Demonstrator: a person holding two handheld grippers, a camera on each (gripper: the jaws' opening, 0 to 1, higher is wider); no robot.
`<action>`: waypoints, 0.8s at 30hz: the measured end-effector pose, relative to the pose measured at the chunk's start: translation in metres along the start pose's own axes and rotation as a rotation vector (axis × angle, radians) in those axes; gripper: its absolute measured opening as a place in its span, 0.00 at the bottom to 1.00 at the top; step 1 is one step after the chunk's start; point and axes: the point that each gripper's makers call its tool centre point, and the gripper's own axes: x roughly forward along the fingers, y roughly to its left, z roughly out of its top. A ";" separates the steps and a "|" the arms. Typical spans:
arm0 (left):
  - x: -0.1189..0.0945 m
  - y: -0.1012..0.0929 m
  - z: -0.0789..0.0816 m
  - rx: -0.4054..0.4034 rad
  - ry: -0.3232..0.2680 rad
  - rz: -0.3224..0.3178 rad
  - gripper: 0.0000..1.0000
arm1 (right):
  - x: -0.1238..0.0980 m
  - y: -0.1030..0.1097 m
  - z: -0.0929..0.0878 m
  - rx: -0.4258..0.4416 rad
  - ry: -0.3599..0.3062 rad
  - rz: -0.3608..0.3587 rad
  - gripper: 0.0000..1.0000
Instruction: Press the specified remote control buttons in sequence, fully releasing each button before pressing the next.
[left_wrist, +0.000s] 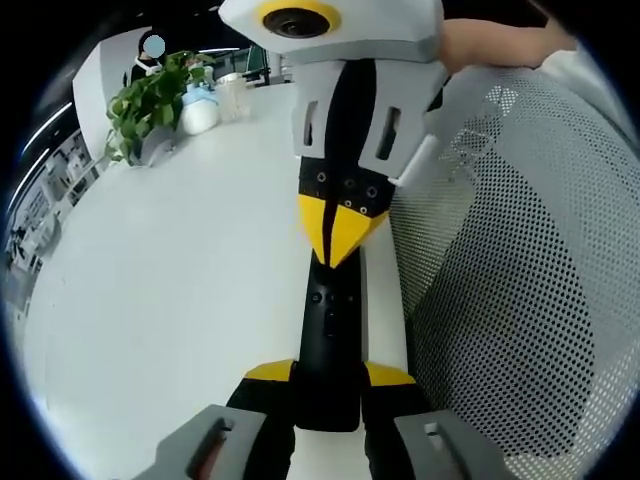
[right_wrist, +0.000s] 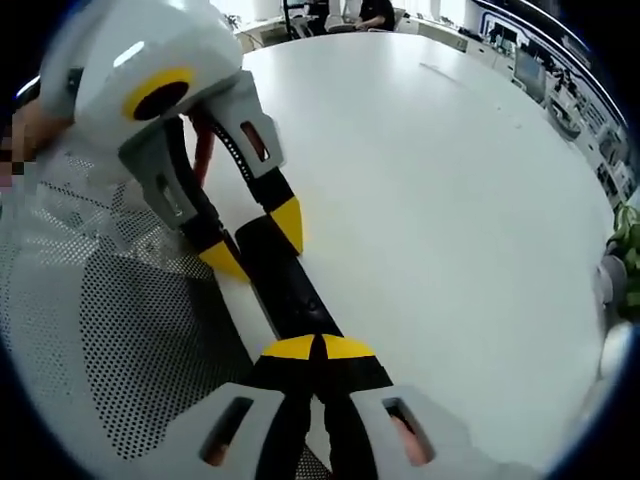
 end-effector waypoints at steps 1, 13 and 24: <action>0.000 0.000 0.000 0.000 0.000 0.000 0.24 | 0.000 -0.001 0.001 -0.008 -0.001 -0.008 0.00; 0.000 0.000 0.000 0.002 0.000 -0.001 0.24 | 0.004 -0.007 -0.004 -0.042 0.028 -0.042 0.00; 0.000 0.000 0.000 0.006 0.002 -0.002 0.24 | 0.006 -0.006 -0.002 -0.086 0.030 -0.054 0.00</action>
